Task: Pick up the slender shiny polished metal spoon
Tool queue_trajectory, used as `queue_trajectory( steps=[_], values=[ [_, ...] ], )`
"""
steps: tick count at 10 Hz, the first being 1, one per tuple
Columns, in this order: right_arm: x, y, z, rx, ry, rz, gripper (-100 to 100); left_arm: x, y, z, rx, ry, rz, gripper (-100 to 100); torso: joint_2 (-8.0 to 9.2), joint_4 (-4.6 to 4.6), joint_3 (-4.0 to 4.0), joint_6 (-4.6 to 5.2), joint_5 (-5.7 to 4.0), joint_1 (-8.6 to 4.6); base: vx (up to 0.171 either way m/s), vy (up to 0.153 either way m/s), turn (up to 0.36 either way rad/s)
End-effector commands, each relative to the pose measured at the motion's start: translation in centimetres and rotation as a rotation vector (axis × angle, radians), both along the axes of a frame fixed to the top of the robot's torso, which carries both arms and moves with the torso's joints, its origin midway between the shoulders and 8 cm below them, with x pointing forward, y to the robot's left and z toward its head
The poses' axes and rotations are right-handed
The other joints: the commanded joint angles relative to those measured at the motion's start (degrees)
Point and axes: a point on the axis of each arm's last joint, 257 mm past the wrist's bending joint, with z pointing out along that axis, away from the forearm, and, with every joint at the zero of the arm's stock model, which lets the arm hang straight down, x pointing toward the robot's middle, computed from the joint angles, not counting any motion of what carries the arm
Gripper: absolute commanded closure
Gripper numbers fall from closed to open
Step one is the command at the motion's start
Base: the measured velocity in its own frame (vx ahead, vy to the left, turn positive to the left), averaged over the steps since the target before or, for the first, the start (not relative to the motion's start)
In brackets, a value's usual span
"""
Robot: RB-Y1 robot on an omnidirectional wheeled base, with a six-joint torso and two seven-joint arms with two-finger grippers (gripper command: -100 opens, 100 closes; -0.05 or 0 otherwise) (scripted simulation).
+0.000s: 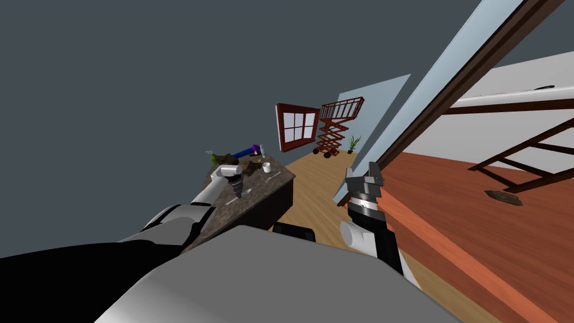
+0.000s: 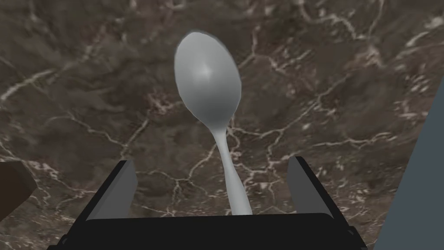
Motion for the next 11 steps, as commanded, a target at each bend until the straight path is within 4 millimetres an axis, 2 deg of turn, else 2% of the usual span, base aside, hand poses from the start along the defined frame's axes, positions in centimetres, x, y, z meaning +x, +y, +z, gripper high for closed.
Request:
queue_trajectory(
  steps=[1,4,5,6,7,8,9,10,11],
  values=[
    [0.0,0.0,0.0,0.0,0.0,0.0,0,-1.6,0.6,-0.1,-0.003,0.058,-0.005,-100,0.0,0.0,0.0,0.0,0.0,0.0,0.001,0.029,-0.097],
    [0.0,0.0,0.0,0.0,0.0,0.0,0,-4.0,0.7,-0.1,-0.02,0.144,0.002,-100,-0.11,-0.02,-0.06,-0.02,0.0,-0.02,0.016,0.025,-0.032],
    [0.0,0.0,0.0,0.0,0.0,0.0,0,-3.5,0.8,-0.1,-0.016,0.125,0.0,-100,-0.12,-0.03,-0.07,-0.01,0.0,-0.04,0.007,0.009,-0.002],
    [0.0,0.0,0.0,0.0,0.0,0.0,0,-3.7,0.8,-0.1,-0.017,0.13,0.0,0,-0.1,-0.02,-0.06,-0.01,-0.01,-0.08,0.0,0.0,0.0],
    [0.0,0.0,0.0,0.0,0.0,0.0,0,-3.7,2.0,-0.2,-0.015,0.125,-0.006,-100,-0.08,-0.02,-0.05,-0.01,-0.02,-0.11,0.032,-0.047,0.053],
    [0.0,0.0,0.0,0.0,0.0,0.0,0,-3.7,2.0,-0.2,-0.015,0.125,-0.006,-100,-0.16,-0.03,-0.09,-0.02,-0.05,-0.27,0.04,-0.06,0.052],
    [0.0,0.0,0.0,0.0,0.0,0.0,0,-3.9,3.2,-0.4,-0.013,0.121,-0.007,-100,-0.19,-0.04,-0.11,-0.01,-0.07,-0.33,0.046,-0.088,0.062],
    [0.0,0.0,0.0,0.0,0.0,0.0,0,-3.9,3.2,-0.4,-0.013,0.121,-0.012,-100,-0.22,-0.05,-0.13,-0.02,-0.09,-0.43,0.042,-0.069,0.04],
    [0.0,0.0,0.0,0.0,0.0,0.0,0,-4.1,4.4,-0.6,-0.011,0.118,-0.013,-100,-0.22,-0.05,-0.13,0.0,-0.09,-0.39,0.054,-0.065,0.06]
  ],
)
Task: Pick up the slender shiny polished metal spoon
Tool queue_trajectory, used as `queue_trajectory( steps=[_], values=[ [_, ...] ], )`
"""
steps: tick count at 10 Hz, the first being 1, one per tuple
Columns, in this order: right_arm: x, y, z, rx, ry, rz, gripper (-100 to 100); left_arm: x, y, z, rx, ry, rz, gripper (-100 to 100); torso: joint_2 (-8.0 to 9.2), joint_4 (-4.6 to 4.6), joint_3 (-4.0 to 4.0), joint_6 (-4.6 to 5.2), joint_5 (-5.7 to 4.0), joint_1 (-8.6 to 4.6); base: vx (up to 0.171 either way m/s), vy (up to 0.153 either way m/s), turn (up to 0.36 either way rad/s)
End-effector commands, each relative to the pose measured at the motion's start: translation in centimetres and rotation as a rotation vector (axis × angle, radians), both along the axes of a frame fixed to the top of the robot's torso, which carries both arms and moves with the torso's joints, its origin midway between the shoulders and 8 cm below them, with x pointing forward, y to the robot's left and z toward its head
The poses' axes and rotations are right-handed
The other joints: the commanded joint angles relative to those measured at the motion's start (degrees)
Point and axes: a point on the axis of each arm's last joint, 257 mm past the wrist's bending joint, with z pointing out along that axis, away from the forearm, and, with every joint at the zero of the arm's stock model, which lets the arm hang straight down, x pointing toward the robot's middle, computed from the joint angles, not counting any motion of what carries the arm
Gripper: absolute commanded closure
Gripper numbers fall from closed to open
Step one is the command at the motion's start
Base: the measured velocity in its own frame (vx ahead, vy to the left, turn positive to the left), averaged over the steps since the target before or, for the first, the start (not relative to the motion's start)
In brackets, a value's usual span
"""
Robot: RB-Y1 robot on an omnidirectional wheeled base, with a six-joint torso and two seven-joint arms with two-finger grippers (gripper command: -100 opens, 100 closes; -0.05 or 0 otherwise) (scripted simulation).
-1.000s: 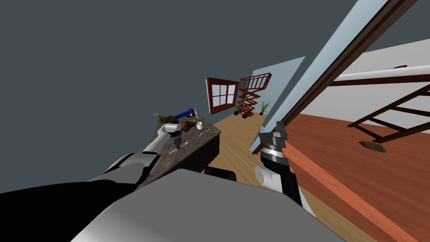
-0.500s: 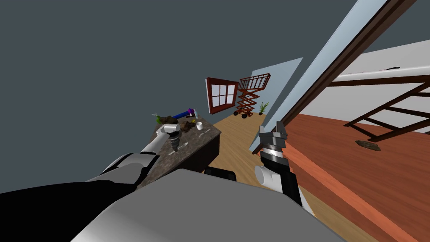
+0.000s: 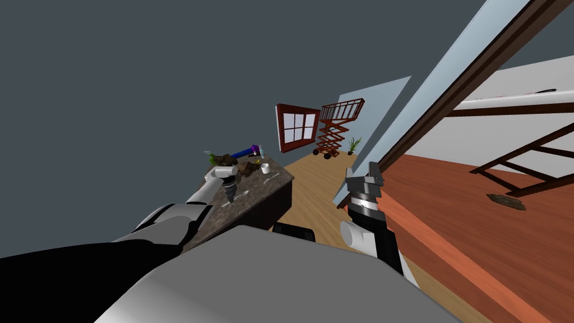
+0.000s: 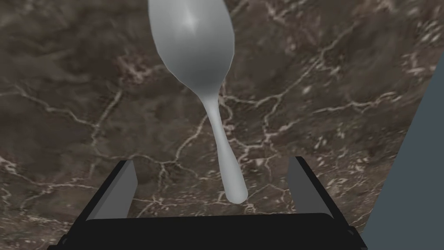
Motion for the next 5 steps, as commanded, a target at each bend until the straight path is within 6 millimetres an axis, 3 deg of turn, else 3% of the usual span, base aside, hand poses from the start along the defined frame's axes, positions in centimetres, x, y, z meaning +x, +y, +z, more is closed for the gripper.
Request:
queue_trajectory(
  steps=[1,5],
  values=[
    [0.0,0.0,0.0,0.0,0.0,0.0,0,-0.1,0.6,-0.1,0.0,-0.002,-0.011,-100,0.0,0.0,0.0,0.0,0.0,0.0,0.049,-0.051,0.036],
    [0.0,0.0,0.0,0.0,0.0,0.0,0,-0.7,2.8,-0.5,0.002,-0.004,-0.029,-100,0.02,0.0,0.01,0.0,0.0,0.02,0.042,-0.061,0.049]
  ],
)
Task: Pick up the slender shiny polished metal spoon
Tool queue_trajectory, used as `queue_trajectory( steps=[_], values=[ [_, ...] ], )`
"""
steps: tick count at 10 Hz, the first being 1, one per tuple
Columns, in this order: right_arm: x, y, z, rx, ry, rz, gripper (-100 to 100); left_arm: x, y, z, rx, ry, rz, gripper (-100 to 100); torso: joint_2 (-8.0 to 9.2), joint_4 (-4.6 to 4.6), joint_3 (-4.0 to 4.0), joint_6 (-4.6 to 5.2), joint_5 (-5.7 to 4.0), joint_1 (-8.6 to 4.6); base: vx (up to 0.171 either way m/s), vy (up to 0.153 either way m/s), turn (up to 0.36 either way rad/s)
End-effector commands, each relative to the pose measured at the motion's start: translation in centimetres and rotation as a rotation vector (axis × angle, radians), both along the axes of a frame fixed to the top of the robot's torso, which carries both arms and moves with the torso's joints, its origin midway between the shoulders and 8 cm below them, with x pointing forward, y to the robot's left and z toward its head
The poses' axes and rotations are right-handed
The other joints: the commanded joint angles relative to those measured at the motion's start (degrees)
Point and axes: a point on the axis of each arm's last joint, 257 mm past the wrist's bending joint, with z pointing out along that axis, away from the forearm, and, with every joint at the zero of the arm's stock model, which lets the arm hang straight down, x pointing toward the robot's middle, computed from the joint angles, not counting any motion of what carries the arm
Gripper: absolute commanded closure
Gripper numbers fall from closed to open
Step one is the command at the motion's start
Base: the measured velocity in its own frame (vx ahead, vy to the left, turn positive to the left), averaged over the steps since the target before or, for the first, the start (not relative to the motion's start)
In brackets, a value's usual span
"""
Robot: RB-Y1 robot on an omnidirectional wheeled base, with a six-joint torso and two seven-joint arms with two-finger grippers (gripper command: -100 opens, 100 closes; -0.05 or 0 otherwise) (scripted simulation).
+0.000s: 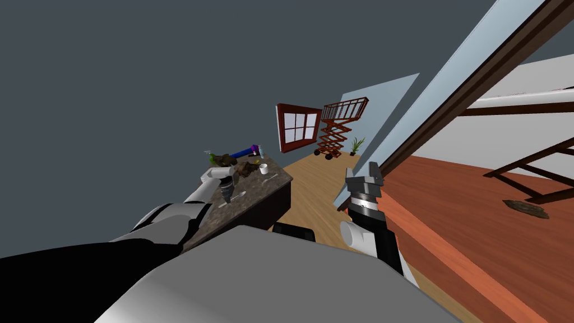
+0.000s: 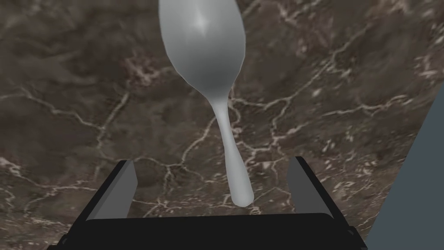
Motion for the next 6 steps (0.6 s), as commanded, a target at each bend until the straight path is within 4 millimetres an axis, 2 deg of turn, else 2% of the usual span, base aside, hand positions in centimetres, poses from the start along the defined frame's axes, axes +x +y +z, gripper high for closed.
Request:
queue_trajectory(
  steps=[1,2,4,5,6],
  values=[
    [0.0,0.0,0.0,0.0,0.0,0.0,0,-0.5,1.2,-0.3,0.001,0.0,-0.007,-100,0.0,0.0,0.0,0.0,0.0,0.0,0.032,-0.068,0.052],
    [0.0,0.0,0.0,0.0,0.0,0.0,0,-0.5,1.2,-0.3,-0.001,0.002,-0.016,-100,0.01,0.0,0.01,-0.02,0.0,-0.03,0.031,-0.062,0.04],
    [0.0,0.0,0.0,0.0,0.0,0.0,0,-1.4,3.2,-0.8,0.004,0.001,-0.018,-100,-0.02,0.0,-0.01,-0.02,-0.01,-0.05,0.062,-0.095,0.084],
    [0.0,0.0,0.0,0.0,0.0,0.0,0,-1.5,3.2,-0.9,-0.002,0.006,-0.04,-100,-0.12,-0.02,-0.06,-0.02,-0.03,-0.17,0.065,-0.09,0.043],
    [0.0,0.0,0.0,0.0,0.0,0.0,0,-2.0,4.1,-1.2,-0.001,0.007,-0.039,-100,-0.12,-0.03,-0.07,0.01,-0.03,-0.12,0.047,-0.072,0.048]
  ],
)
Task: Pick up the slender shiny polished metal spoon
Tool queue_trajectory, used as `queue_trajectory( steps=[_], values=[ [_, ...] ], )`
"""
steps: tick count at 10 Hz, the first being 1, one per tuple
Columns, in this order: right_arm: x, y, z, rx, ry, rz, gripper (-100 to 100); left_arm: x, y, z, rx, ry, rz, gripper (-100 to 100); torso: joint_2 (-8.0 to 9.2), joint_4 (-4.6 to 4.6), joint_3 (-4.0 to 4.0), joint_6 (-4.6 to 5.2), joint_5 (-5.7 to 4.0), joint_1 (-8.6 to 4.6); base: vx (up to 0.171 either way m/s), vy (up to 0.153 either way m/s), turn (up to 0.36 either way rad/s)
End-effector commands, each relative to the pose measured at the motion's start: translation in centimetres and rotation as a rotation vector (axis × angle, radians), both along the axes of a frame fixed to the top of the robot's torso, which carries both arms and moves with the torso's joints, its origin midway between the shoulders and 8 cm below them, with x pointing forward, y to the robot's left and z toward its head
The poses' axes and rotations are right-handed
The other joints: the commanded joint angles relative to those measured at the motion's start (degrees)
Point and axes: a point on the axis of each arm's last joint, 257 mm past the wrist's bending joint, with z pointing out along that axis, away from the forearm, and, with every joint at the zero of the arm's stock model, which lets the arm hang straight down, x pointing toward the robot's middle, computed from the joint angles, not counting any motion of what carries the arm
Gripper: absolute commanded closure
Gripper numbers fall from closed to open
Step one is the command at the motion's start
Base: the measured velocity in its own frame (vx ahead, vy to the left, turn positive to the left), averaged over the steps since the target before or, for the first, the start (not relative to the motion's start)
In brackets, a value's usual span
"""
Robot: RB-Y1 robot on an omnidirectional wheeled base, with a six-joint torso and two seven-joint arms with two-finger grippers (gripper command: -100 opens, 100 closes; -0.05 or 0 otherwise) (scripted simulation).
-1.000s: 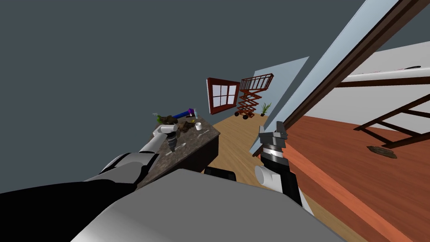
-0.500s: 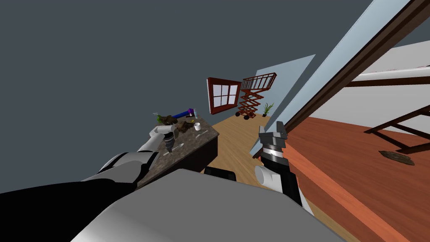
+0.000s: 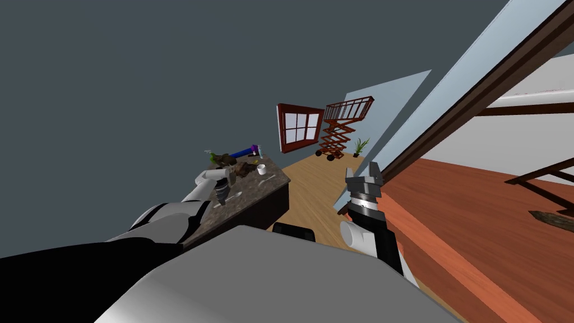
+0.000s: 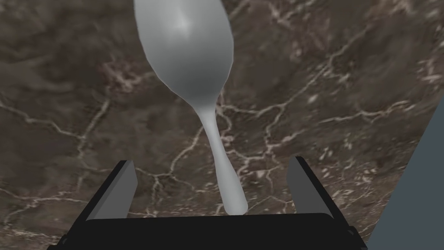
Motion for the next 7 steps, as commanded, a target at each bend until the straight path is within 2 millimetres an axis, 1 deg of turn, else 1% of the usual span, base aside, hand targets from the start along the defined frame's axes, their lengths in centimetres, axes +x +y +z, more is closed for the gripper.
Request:
queue_trajectory(
  steps=[1,2,4,5,7],
  values=[
    [0.0,0.0,0.0,0.0,0.0,0.0,0,-0.37,0.5,-0.09,-0.002,0.002,-0.019,-100,0.0,0.0,0.0,0.0,0.0,0.0,0.03,-0.054,0.036],
    [0.0,0.0,0.0,0.0,0.0,0.0,0,-0.96,1.33,-0.4,-0.003,0.005,-0.024,-100,0.06,0.01,0.04,0.01,0.01,0.08,0.042,-0.067,0.053],
    [0.0,0.0,0.0,0.0,0.0,0.0,0,-0.92,1.18,-0.35,-0.004,0.006,-0.026,-100,0.07,0.02,0.04,0.01,0.01,0.07,0.022,-0.04,0.023],
    [0.0,0.0,0.0,0.0,0.0,0.0,0,-0.92,1.22,-0.38,-0.004,0.005,-0.029,100,0.13,0.03,0.08,0.02,0.03,0.18,0.0,0.0,0.0],
    [0.0,0.0,0.0,0.0,0.0,0.0,0,-0.88,1.25,-0.32,-0.003,0.004,-0.029,100,0.19,0.03,0.11,0.0,0.09,0.29,0.0,0.0,0.0]
  ],
)
